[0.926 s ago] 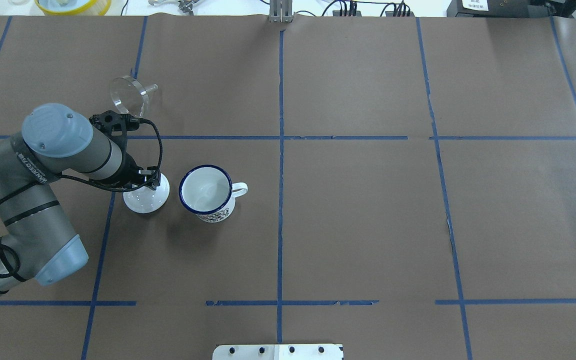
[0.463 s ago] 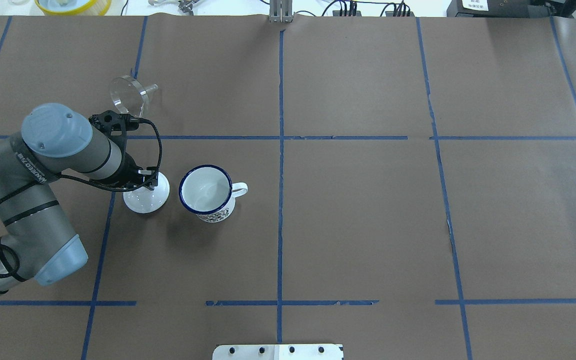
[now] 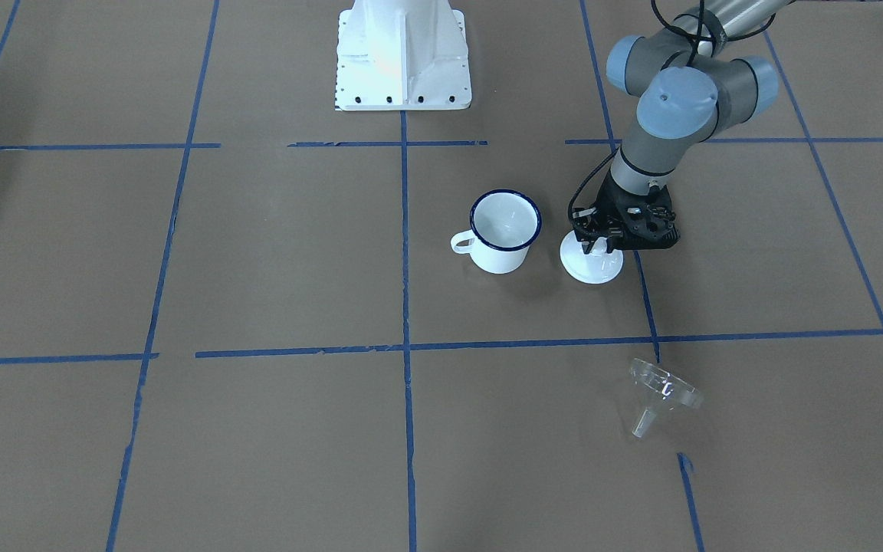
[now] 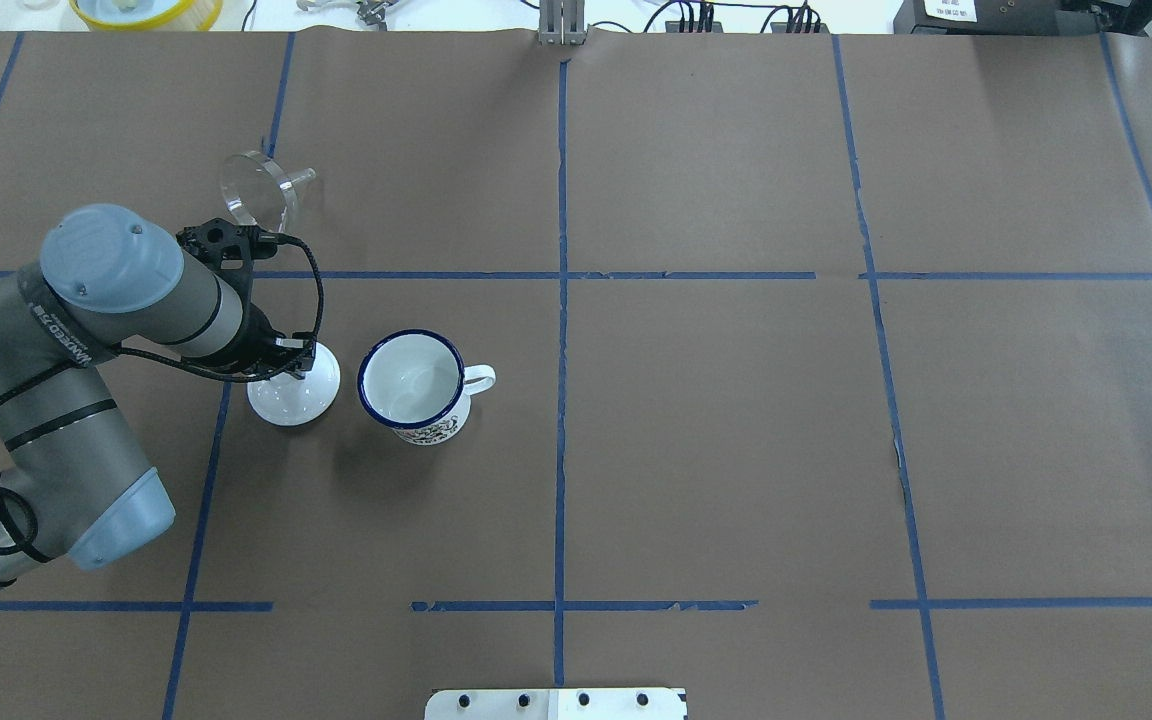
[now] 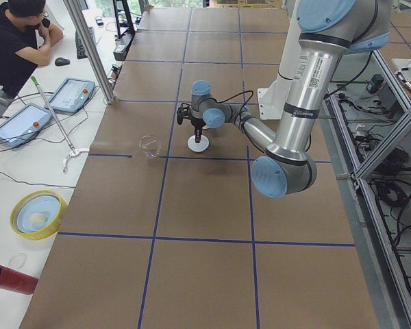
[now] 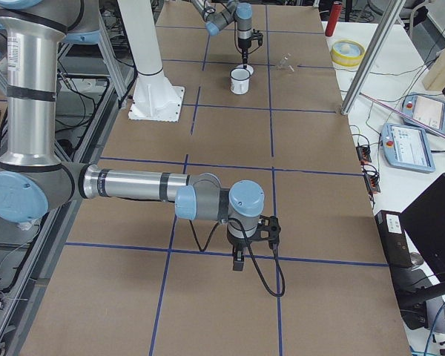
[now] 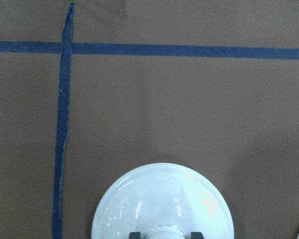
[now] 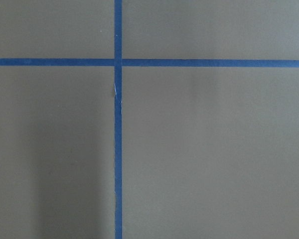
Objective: Remove funnel from cup
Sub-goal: 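Close the left gripper on the lid's knob, then lift the lid and carry it over the white mug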
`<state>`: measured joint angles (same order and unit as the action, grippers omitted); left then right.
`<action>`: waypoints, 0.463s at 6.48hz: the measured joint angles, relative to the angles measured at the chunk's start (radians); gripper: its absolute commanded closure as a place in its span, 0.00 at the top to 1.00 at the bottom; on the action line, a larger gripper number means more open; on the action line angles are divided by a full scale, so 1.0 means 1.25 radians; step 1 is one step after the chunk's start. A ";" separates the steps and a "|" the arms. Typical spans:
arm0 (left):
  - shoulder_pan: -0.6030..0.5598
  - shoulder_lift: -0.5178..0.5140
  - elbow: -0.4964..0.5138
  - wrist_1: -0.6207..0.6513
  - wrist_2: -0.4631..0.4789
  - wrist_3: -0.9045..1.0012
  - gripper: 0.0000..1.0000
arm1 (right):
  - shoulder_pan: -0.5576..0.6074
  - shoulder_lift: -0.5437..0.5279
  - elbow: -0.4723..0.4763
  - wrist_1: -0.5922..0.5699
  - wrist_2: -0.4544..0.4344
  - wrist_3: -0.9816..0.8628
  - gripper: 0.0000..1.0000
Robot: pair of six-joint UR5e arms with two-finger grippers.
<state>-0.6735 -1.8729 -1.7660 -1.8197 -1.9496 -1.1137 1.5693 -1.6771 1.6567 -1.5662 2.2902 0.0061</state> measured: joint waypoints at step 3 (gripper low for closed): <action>-0.010 0.001 -0.053 0.063 0.000 0.009 0.00 | 0.000 0.000 0.000 0.000 0.000 0.000 1.00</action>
<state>-0.6863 -1.8714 -1.8317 -1.7405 -1.9497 -1.1029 1.5693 -1.6766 1.6565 -1.5662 2.2902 0.0061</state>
